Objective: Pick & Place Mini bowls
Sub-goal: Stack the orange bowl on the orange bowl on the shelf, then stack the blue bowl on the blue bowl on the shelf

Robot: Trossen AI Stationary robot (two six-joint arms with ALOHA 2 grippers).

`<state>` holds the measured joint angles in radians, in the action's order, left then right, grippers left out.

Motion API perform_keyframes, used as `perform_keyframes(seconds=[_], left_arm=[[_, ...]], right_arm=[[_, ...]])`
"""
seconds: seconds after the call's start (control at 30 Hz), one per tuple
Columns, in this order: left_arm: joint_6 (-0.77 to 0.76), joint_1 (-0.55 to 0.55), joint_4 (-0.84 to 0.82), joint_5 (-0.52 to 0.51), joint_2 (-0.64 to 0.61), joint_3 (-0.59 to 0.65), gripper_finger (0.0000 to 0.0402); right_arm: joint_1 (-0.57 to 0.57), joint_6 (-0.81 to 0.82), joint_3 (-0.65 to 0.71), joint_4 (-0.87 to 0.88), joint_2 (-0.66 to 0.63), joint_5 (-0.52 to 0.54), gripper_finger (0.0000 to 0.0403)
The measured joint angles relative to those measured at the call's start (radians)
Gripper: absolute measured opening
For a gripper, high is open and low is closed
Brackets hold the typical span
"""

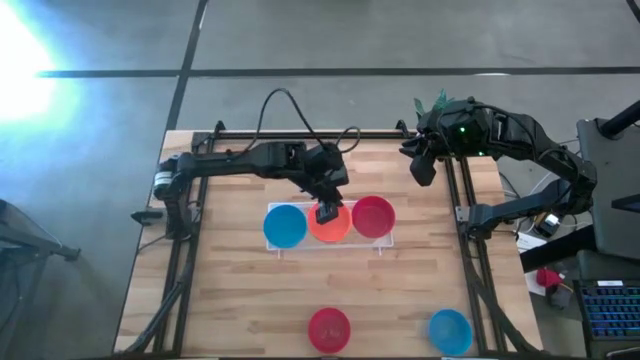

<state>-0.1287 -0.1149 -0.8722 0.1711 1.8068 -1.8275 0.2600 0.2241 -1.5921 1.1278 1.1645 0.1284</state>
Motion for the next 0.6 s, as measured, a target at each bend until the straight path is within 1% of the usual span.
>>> perform_keyframes(seconds=[0.2,0.4,0.47,0.6], left_arm=[[0.004,-0.001,-0.008,-0.001,0.016,0.0,0.0089],[0.003,-0.003,-0.031,-0.001,-0.046,-0.015,0.0089],[0.004,-0.003,-0.04,-0.001,-0.081,-0.02,0.0089],[0.012,0.009,-0.048,-0.019,-0.16,-0.019,0.0088]], right_arm=[[0.0,0.0,0.0,0.001,0.0,0.0,0.0079],[0.0,0.0,0.0,0.025,-0.006,-0.014,0.0079],[0.0,0.0,0.0,0.047,-0.014,-0.057,0.0079],[-0.004,0.011,0.0,0.106,-0.021,-0.175,0.0079]])
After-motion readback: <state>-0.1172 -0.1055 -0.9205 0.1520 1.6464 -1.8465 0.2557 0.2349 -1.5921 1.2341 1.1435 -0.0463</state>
